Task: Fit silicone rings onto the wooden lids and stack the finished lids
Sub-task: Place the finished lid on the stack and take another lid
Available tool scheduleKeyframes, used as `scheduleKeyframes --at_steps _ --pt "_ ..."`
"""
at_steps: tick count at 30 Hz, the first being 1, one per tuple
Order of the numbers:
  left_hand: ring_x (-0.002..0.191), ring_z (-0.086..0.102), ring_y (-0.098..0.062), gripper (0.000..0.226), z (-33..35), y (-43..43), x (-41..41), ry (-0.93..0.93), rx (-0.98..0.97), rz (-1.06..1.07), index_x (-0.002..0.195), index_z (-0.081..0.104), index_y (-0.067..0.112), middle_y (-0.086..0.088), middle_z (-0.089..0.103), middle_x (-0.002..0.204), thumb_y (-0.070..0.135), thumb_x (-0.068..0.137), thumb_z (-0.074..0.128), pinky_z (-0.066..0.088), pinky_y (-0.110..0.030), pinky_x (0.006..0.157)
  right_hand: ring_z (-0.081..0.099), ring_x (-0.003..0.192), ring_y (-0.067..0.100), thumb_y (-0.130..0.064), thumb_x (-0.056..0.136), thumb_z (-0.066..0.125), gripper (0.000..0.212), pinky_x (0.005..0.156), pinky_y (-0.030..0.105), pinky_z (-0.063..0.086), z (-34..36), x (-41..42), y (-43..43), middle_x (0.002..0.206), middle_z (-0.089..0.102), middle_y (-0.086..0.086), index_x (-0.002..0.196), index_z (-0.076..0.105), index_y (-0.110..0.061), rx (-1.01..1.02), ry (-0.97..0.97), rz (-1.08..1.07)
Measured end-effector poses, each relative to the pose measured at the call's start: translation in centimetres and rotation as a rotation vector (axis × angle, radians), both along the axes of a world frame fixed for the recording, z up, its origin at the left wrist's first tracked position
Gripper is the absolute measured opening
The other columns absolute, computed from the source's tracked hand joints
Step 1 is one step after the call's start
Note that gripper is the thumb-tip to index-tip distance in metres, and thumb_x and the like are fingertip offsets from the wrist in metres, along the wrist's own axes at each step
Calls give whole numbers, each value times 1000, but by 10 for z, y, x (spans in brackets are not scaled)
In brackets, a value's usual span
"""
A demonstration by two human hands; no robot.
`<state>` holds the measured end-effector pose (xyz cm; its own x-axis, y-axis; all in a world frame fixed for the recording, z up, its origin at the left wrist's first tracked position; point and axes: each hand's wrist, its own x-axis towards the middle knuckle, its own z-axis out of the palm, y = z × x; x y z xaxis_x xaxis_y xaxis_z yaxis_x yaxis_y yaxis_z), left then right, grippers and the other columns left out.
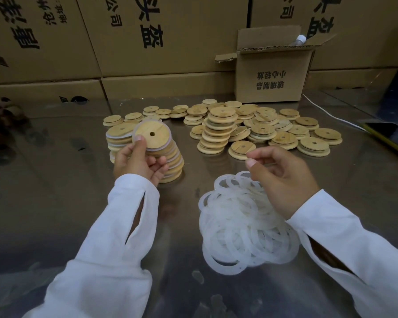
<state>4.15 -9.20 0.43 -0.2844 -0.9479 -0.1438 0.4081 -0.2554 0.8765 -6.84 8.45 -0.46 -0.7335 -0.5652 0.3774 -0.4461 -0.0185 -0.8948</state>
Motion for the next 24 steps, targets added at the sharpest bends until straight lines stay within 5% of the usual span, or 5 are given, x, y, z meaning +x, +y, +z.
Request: scheduleKeyframes --at_steps 5,13,19,24 --pt "41 61 -9 16 3 -1 0 39 41 -31 77 54 18 3 58 40 28 89 59 54 -22 46 60 76 14 -24 83 61 10 70 23 47 -2 -2 0 79 61 -12 83 59 -34 25 11 -5" --pt "41 60 -5 15 1 -5 -1 -37 38 -11 75 57 17 1 63 60 23 88 61 54 -21 47 59 72 11 -23 84 61 9 69 21 47 -3 -8 -2 77 60 -10 81 59 -32 47 -9 -52" --pt "38 57 -3 23 -6 -8 -1 -83 5 31 103 58 21 1 60 64 29 83 67 50 -17 43 58 79 18 -19 84 61 7 76 30 48 -6 -25 -2 78 58 -7 83 59 -25 104 -43 -154" --pt "39 46 -6 30 -14 -12 -5 -231 -19 17 83 57 19 1 52 59 45 76 70 41 -20 44 57 78 16 -20 85 61 6 74 30 47 -9 -32 0 79 56 -8 91 60 -21 170 -42 -185"
